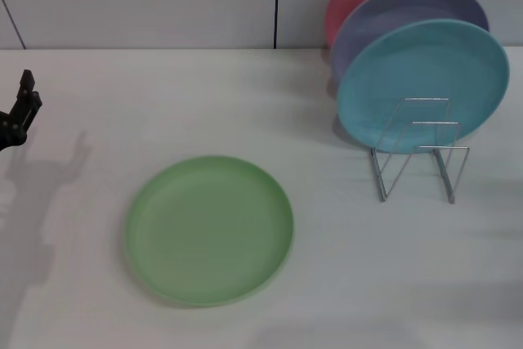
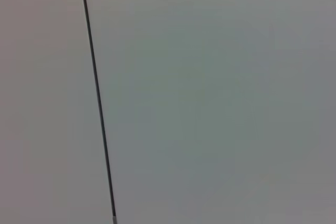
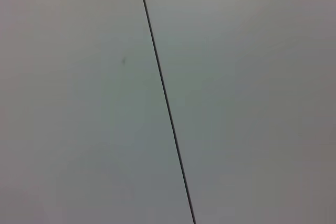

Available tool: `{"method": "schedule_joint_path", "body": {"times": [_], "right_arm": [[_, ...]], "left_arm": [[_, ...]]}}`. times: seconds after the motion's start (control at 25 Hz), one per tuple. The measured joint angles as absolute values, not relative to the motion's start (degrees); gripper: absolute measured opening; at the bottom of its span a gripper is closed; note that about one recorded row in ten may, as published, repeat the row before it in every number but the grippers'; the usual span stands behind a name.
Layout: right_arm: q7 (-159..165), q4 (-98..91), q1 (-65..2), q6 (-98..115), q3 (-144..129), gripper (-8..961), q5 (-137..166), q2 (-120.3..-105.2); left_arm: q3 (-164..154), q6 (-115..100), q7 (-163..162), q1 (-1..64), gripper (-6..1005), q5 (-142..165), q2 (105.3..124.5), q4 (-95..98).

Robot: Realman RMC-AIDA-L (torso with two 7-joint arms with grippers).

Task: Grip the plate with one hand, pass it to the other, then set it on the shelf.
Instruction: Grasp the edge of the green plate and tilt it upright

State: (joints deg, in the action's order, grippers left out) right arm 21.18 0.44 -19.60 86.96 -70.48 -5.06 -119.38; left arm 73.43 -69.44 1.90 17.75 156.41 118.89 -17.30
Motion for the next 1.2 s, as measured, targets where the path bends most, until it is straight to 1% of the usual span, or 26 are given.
{"method": "schedule_joint_path", "body": {"times": [0.16, 0.36, 0.4, 0.48, 0.52, 0.56, 0.64, 0.68, 0.72, 0.84, 0.92, 0.96, 1.12, 1.2], "right_arm": [[21.18, 0.44, -19.60, 86.93, -70.51, 823, -4.87, -119.35], [21.18, 0.44, -19.59, 86.63, -70.79, 823, -4.82, -119.35], [21.18, 0.45, -19.59, 86.53, -70.85, 823, -4.80, -119.35], [21.18, 0.50, -19.59, 86.32, -70.96, 823, -4.77, -119.35], [21.18, 0.58, -19.60, 86.26, -71.01, 822, -4.72, -119.35], [21.18, 0.58, -19.60, 86.26, -71.01, 822, -4.72, -119.35], [21.18, 0.63, -19.60, 86.17, -71.05, 822, -4.72, -119.35], [21.18, 0.62, -19.59, 86.06, -71.07, 823, -4.70, -119.35], [21.18, 0.52, -19.61, 85.51, -71.14, 823, -4.70, -119.34], [21.18, 0.43, -19.69, 84.96, -70.98, 824, -4.69, -119.28], [21.18, 0.15, -19.96, 84.27, -70.83, 824, -4.67, -119.18], [21.18, 0.15, -19.96, 84.27, -70.83, 823, -4.67, -119.18], [20.91, -0.91, -20.20, 82.79, -70.94, 823, -4.65, -119.10], [20.86, -1.02, -20.22, 82.61, -71.00, 823, -4.65, -119.10]], "left_arm": [[73.04, -66.53, 1.65, 17.03, 828, 156.33, 118.83, -20.07], [73.04, -58.08, 4.83, 14.04, 828, 156.63, 118.44, -29.21], [73.43, -50.66, 8.91, 11.65, 828, 156.65, 118.29, -36.83], [74.22, -41.56, 11.66, 9.02, 828, 156.76, 118.09, -45.24], [75.93, -28.55, 13.66, 5.56, 828, 157.07, 117.89, -57.12], [75.93, -28.55, 13.66, 5.56, 828, 157.07, 117.89, -57.12], [78.48, -13.87, 14.70, 3.06, 828, 157.37, 117.84, -68.70], [80.26, -4.92, 14.81, 2.19, 828, 157.40, 117.86, -74.88], [82.83, 8.72, 14.77, 1.67, 828, 157.27, 117.95, -83.49], [83.84, 14.85, 14.69, 1.69, 828, 157.18, 117.98, -86.75], [87.70, 36.30, 14.19, 4.37, 828, 157.07, 118.19, -95.99], [87.70, 36.30, 14.19, 4.37, 827, 157.07, 118.19, -95.99], [89.36, 54.90, 11.68, 9.43, 827, 157.04, 118.32, -99.62], [89.35, 57.23, 11.39, 10.02, 827, 157.06, 118.37, -99.63]]}}
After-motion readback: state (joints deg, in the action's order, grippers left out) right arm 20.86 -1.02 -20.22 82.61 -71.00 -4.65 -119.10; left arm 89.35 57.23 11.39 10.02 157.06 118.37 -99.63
